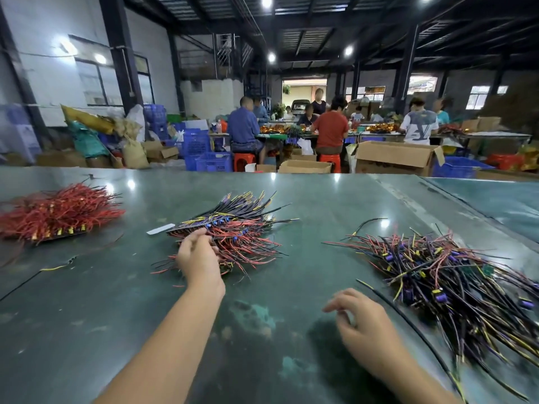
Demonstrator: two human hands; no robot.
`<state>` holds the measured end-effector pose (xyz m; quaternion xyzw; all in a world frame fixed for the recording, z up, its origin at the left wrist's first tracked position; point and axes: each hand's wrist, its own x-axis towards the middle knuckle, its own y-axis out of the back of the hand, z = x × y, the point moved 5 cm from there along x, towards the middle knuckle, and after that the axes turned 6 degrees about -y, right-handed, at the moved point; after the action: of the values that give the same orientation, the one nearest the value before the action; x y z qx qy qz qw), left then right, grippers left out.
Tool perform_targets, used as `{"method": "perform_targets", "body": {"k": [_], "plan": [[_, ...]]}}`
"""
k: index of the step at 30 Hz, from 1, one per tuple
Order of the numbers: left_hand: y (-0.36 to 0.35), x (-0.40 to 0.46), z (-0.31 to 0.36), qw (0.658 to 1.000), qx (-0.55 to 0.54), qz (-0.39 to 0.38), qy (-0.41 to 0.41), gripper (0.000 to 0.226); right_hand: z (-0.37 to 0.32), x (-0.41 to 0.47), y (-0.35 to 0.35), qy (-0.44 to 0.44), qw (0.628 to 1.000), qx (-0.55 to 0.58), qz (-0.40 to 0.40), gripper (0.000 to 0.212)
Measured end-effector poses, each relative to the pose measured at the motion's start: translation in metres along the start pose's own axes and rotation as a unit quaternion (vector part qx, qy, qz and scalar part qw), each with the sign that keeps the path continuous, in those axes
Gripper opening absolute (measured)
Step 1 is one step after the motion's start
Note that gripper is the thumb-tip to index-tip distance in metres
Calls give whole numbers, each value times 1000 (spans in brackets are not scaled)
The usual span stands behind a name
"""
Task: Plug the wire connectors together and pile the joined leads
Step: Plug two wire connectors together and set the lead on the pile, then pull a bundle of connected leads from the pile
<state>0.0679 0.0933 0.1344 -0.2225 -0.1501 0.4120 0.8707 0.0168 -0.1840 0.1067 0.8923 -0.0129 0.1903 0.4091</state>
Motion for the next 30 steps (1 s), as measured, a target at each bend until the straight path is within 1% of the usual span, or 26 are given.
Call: {"method": "perform_targets", "body": {"k": [2,3,4,5,6,7,8,9,10,11,13,15,16,19,20,23,27,28,30], "plan": [[-13,24,12,995,65,-39,-61,29,-3,0,-7,13,1000,21,0,32],[-20,36,16,985,127,-69,-98,27,-4,1,-10,18,999,28,1,32],[-27,50,18,962,212,-105,-137,24,-4,1,-12,23,999,33,2,33],[-35,63,19,924,309,-140,-174,20,-5,3,-13,29,999,36,5,34],[-42,77,18,875,405,-169,-205,19,-5,4,-14,36,999,38,7,34],[-47,91,16,823,486,-192,-224,23,-5,5,-14,39,998,40,10,34],[-52,104,11,773,553,-209,-229,32,-4,6,-15,40,998,44,16,33],[-55,115,5,728,611,-222,-218,42,-3,7,-15,39,998,48,22,32],[-58,124,-1,692,656,-232,-194,50,-2,7,-14,39,998,50,29,31],[-60,130,-6,668,685,-239,-166,55,-1,8,-14,40,997,51,33,30],[-64,137,-18,645,708,-260,-124,55,0,9,-16,42,997,49,30,29],[-68,140,-30,622,720,-288,-105,53,1,10,-18,38,998,51,15,29],[-70,140,-34,613,724,-298,-101,53,1,11,-19,38,998,53,12,30],[-75,144,-39,601,731,-303,-113,53,2,13,-20,33,998,57,3,29],[-77,144,-39,587,741,-303,-123,51,3,13,-21,32,998,58,-3,29],[-81,140,-35,515,783,-303,-173,42,2,12,-22,33,998,56,-18,27],[-86,129,-28,416,810,-305,-278,31,2,11,-22,33,997,60,-20,29],[-87,128,-26,399,812,-305,-297,29,2,11,-22,32,997,64,-20,29],[-88,128,-19,381,812,-303,-321,28,1,11,-22,32,997,73,-22,29]]}}
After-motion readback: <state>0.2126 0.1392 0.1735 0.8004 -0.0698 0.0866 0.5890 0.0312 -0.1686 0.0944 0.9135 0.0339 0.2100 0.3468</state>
